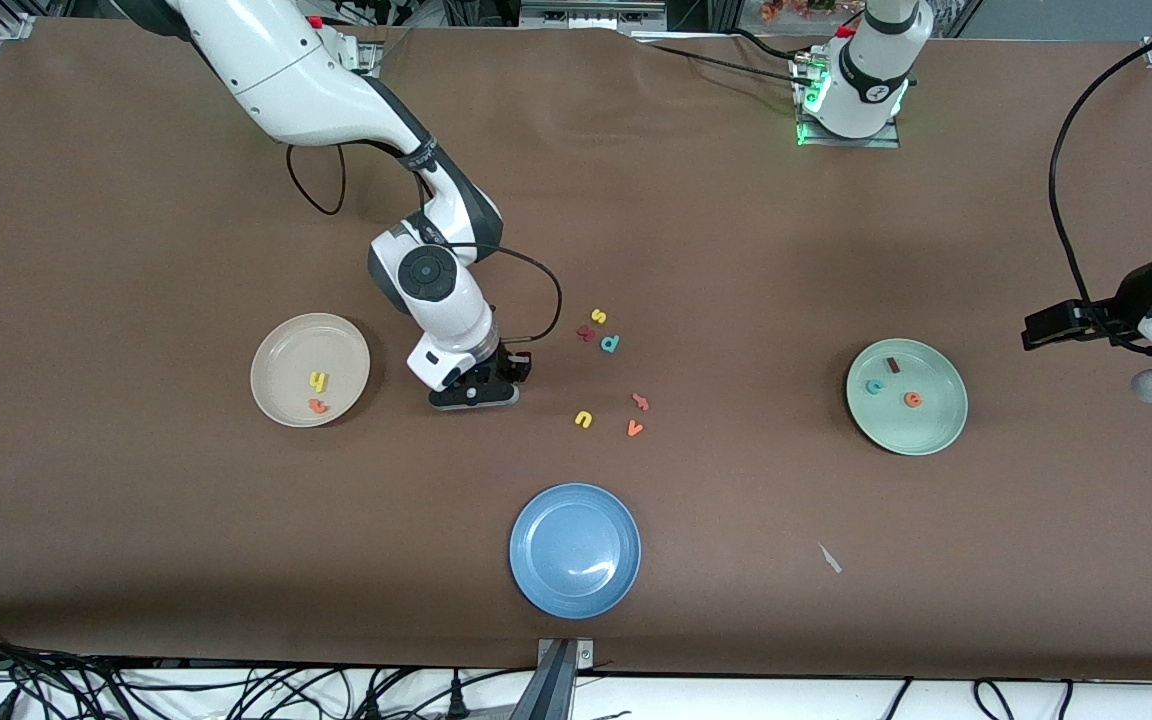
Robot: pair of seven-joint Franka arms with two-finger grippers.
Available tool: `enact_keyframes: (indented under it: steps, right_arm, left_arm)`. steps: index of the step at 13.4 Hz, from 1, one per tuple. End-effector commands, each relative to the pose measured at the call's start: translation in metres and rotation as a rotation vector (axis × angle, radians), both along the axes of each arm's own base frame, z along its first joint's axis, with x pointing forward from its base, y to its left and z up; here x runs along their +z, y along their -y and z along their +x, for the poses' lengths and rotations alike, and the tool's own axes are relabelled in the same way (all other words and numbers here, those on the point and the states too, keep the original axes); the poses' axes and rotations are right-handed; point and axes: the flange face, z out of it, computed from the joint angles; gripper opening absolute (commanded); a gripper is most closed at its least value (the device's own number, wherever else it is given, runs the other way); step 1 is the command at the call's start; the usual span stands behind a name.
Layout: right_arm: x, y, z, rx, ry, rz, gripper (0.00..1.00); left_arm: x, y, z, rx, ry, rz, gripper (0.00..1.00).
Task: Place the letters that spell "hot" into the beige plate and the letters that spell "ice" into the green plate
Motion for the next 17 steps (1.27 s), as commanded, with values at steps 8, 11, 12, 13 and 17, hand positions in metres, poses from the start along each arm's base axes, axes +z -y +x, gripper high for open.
enact_keyframes:
  steps: [8,11,12,13,17]
  right_arm:
    - [-0.011,-0.005,0.001,0.017,0.016,0.007,0.15]
    - [-0.008,-0.003,0.003,0.020,0.022,0.004,0.02]
    - [-0.007,-0.002,0.004,0.022,0.025,0.003,0.02]
    - [-0.002,0.000,0.007,0.020,0.033,0.005,0.02]
    - [0.035,0.033,0.010,0.035,-0.002,-0.053,0.02]
  left_arm:
    - [0.000,-0.003,-0.002,-0.005,0.005,0.020,1.00]
    - [0.000,-0.004,-0.002,-0.004,0.005,0.020,1.00]
    - [0.000,-0.004,-0.002,-0.004,0.003,0.020,1.00]
    - [-0.001,-0.004,-0.002,-0.004,0.003,0.020,1.00]
    - [0.000,-0.005,-0.002,-0.002,0.003,0.020,1.00]
